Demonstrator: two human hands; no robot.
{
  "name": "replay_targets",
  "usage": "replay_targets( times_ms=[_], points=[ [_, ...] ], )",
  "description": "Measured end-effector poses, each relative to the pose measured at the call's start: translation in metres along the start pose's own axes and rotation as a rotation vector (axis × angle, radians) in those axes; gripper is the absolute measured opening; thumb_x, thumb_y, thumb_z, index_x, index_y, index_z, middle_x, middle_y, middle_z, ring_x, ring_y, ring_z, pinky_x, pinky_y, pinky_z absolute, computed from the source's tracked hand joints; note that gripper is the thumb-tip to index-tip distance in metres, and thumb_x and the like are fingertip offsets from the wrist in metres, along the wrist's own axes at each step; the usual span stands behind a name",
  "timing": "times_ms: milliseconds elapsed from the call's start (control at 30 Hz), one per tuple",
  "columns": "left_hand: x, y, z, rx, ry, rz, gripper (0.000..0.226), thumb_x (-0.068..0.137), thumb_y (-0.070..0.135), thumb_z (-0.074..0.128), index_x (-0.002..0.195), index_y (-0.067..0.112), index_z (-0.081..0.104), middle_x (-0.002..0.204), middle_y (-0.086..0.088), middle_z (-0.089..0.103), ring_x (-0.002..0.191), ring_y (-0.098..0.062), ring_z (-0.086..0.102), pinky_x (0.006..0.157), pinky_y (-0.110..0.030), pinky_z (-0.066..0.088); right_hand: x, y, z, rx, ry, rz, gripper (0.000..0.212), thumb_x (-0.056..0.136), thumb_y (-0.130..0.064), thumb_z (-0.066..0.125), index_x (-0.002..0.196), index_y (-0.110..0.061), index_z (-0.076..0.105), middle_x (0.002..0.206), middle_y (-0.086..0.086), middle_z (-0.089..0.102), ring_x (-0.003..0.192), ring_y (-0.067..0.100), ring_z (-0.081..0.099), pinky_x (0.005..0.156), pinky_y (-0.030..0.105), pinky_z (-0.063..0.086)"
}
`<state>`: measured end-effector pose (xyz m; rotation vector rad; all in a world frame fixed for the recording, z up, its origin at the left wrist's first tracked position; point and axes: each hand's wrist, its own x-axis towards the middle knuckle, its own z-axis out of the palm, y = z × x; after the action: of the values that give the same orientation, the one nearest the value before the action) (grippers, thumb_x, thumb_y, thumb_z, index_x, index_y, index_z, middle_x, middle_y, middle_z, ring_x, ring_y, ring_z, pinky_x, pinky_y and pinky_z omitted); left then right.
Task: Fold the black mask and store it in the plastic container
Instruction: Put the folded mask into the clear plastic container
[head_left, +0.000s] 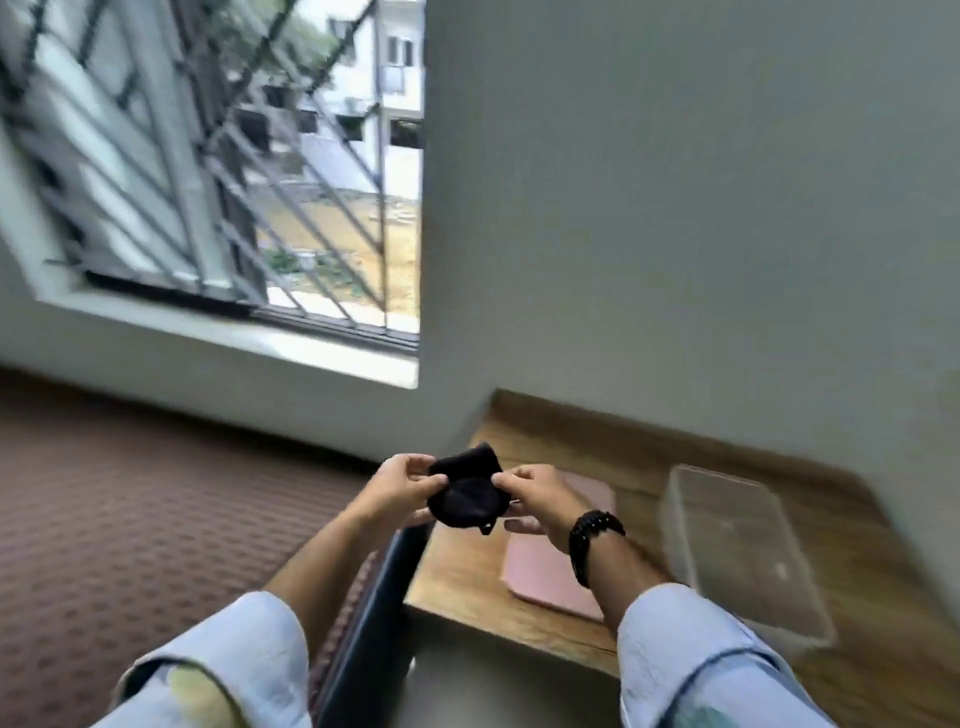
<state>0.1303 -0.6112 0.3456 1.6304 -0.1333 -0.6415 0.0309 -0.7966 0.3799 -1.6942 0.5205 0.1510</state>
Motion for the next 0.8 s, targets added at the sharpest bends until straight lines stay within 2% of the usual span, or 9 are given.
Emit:
replay_targets(
  times_ms=[67,167,267,333,400,500,600,667,800],
  points=[
    [0.011,0.015,0.060,0.053,-0.052,-0.010,0.031,0.099,0.007,0.063,0.129,0.001,0.059,0.095,-0.013,0.066,0.076,-0.016,0.068,0.056,-0.025,0.057,-0.019,0.010,-0.059,0.036,0.076,0.012,0.014,0.096,-0.026,0.062,0.084,-0.020,0.062,0.085,0.001,0.069,0.074,0.016,0.065,0.069,0.030,0.055],
    [0.024,0.030,0.148,0.123,-0.106,-0.004,0.031,0.097,0.006,0.066,0.127,-0.002,0.062,0.095,-0.017,0.067,0.069,-0.017,0.068,0.053,-0.024,0.057,-0.043,0.032,-0.140,0.082,0.183,0.070,0.013,0.096,-0.025,0.063,0.091,-0.014,0.059,0.083,0.005,0.066,0.066,0.016,0.062,0.061,0.027,0.052],
    [0.030,0.041,0.233,0.211,-0.169,0.011,0.010,0.097,0.002,0.065,0.105,0.001,0.070,0.081,-0.013,0.070,0.056,-0.011,0.069,0.050,-0.019,0.056,-0.062,0.058,-0.215,0.103,0.275,0.115,0.011,0.095,-0.024,0.064,0.093,-0.013,0.063,0.085,0.012,0.066,0.062,0.019,0.060,0.063,0.030,0.052],
    [0.040,0.042,0.285,0.304,-0.193,0.018,0.010,0.092,0.012,0.073,0.096,0.003,0.074,0.084,-0.016,0.074,0.062,-0.015,0.072,0.061,-0.025,0.061,-0.068,0.075,-0.258,0.097,0.322,0.154,0.011,0.095,-0.022,0.063,0.088,-0.014,0.063,0.087,0.013,0.067,0.066,0.021,0.061,0.071,0.034,0.054],
    [0.048,0.038,0.325,0.467,-0.187,0.049,0.020,0.088,0.020,0.077,0.099,0.004,0.075,0.088,-0.012,0.075,0.075,-0.021,0.071,0.072,-0.027,0.058,-0.068,0.090,-0.290,0.012,0.375,0.197,0.014,0.095,-0.019,0.063,0.083,-0.012,0.063,0.084,0.013,0.069,0.069,0.021,0.065,0.072,0.034,0.058],
    [0.049,0.029,0.361,0.762,-0.085,0.161,0.033,0.086,0.028,0.080,0.116,0.018,0.069,0.098,-0.003,0.072,0.087,-0.017,0.067,0.072,-0.025,0.053,-0.061,0.105,-0.310,-0.279,0.430,0.215,0.018,0.092,-0.015,0.063,0.078,-0.007,0.068,0.076,0.012,0.072,0.068,0.024,0.072,0.065,0.036,0.064],
    [0.047,0.018,0.379,1.032,0.000,0.237,0.046,0.086,0.034,0.078,0.128,0.024,0.062,0.118,-0.002,0.072,0.108,-0.023,0.070,0.089,-0.039,0.059,-0.054,0.112,-0.302,-0.625,0.467,0.177,0.017,0.094,-0.011,0.051,0.088,-0.005,0.066,0.095,0.017,0.073,0.091,0.034,0.071,0.068,0.036,0.055],
    [0.051,0.013,0.387,1.245,0.017,0.292,0.045,0.089,0.035,0.074,0.130,0.023,0.060,0.120,-0.007,0.073,0.111,-0.029,0.070,0.089,-0.042,0.060,-0.047,0.115,-0.294,-0.682,0.485,0.147,0.016,0.095,-0.007,0.042,0.094,-0.009,0.059,0.103,0.017,0.069,0.097,0.034,0.067,0.070,0.035,0.048],
    [0.055,0.010,0.400,1.549,0.004,0.392,0.036,0.096,0.024,0.065,0.130,0.017,0.058,0.120,-0.012,0.073,0.115,-0.032,0.067,0.089,-0.042,0.053,-0.034,0.120,-0.281,-0.743,0.448,0.212,0.023,0.098,-0.008,0.045,0.116,-0.004,0.058,0.112,0.015,0.067,0.104,0.033,0.066,0.077,0.037,0.047]
  ],
)
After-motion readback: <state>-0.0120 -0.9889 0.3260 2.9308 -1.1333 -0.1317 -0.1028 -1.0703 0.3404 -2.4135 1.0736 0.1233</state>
